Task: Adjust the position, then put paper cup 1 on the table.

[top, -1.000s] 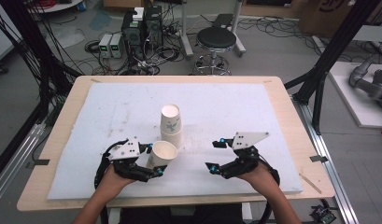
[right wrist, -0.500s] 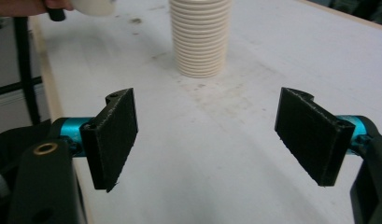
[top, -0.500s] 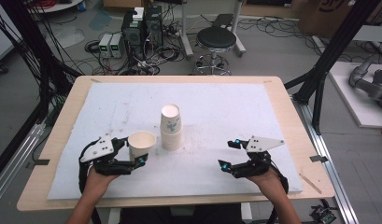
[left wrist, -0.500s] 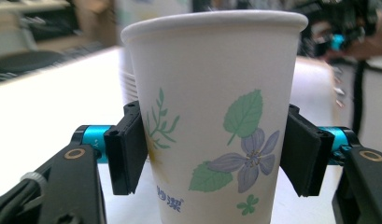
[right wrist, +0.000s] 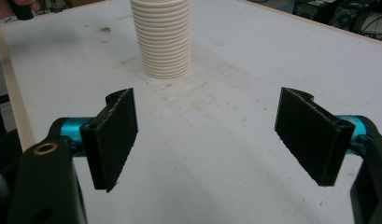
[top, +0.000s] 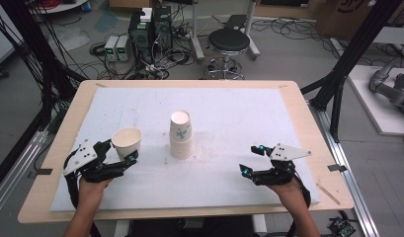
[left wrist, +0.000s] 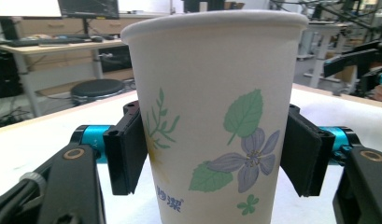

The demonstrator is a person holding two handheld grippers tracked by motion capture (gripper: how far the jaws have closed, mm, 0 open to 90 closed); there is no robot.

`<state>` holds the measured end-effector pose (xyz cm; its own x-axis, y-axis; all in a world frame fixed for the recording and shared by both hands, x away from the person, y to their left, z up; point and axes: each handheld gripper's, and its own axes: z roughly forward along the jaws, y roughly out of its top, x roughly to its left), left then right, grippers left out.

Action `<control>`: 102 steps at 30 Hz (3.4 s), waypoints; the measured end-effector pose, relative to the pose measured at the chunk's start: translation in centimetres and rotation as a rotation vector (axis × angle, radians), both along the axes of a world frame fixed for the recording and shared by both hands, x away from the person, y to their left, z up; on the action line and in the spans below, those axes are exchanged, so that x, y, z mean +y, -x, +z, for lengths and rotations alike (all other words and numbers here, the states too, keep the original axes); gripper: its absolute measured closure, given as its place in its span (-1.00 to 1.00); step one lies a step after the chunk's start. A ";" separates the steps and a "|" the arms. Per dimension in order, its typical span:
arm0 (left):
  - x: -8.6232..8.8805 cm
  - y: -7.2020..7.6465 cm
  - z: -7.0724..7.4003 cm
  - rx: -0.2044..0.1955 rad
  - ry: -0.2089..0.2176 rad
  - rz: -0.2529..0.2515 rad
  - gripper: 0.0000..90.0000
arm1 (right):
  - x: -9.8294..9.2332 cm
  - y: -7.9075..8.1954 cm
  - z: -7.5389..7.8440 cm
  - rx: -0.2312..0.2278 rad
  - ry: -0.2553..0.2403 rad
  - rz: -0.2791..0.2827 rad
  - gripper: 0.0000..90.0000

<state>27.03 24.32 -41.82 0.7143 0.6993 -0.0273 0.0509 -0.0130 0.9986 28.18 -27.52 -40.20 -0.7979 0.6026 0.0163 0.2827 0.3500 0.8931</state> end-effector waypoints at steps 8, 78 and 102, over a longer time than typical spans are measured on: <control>0.6 0.0 0.2 -0.014 0.017 0.042 -0.30 | 0.0 0.0 0.0 -0.016 0.006 -0.009 -0.51; 1.0 -6.1 -4.0 0.352 -0.288 0.354 -0.31 | 0.5 0.2 0.2 -0.020 0.010 0.015 -0.51; 2.9 -2.6 -3.2 0.305 -0.160 0.329 -0.60 | 0.0 0.4 0.3 -0.018 0.013 -0.007 -0.52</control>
<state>29.59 27.25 -45.00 0.4303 0.8996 -0.0746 0.3686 -0.0996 0.9242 27.80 -27.50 -39.92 -0.7939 0.6081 -0.0060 0.2691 0.3602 0.8932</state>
